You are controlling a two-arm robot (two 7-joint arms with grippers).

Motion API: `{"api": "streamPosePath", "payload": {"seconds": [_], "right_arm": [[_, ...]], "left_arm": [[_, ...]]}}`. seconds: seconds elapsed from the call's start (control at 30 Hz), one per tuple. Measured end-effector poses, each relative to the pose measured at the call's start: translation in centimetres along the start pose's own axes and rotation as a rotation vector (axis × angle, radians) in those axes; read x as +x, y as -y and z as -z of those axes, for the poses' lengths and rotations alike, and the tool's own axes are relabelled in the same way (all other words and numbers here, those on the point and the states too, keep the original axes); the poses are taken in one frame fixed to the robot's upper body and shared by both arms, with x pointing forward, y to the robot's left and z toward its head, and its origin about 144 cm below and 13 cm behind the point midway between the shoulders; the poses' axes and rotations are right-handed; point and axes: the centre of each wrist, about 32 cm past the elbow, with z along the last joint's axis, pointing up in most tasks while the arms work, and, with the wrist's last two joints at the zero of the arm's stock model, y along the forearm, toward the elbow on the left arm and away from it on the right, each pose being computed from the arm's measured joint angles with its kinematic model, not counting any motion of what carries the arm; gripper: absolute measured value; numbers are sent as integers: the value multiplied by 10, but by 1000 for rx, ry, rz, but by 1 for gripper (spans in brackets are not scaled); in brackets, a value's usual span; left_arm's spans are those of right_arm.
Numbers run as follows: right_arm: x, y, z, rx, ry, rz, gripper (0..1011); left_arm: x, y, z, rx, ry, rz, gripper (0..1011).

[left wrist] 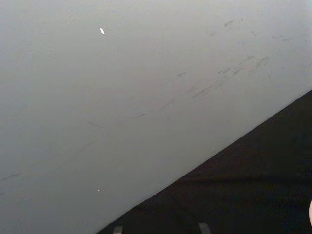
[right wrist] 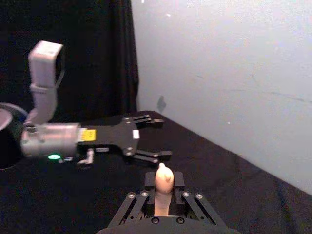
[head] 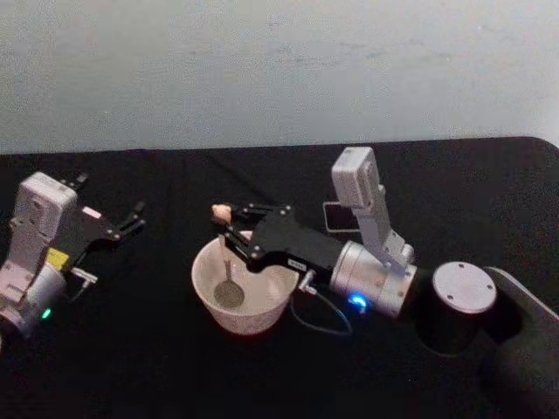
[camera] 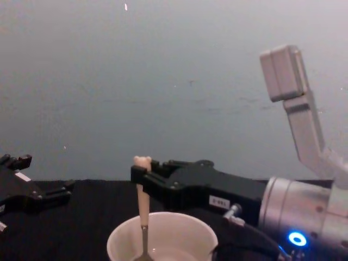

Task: Pick up the stirring spoon with one hand, stir inside the cup, then place it back in its original position.

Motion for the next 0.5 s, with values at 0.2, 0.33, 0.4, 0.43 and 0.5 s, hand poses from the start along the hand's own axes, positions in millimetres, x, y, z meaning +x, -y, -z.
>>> {"api": "streamPosePath", "payload": {"seconds": [0.2, 0.33, 0.4, 0.43, 0.5], "right_arm": [[13, -7, 0, -8, 20, 61, 214], [19, -4, -1, -11, 28, 89, 215], [22, -1, -2, -14, 29, 100, 214], [22, 1, -3, -15, 30, 105, 214], [23, 6, -4, -19, 28, 116, 214]], "left_arm": [[0, 0, 0, 0, 0, 0, 1001], [0, 0, 0, 0, 0, 0, 1001], [0, 0, 0, 0, 0, 0, 1001], [0, 0, 0, 0, 0, 0, 1001], [0, 0, 0, 0, 0, 0, 1001]]}}
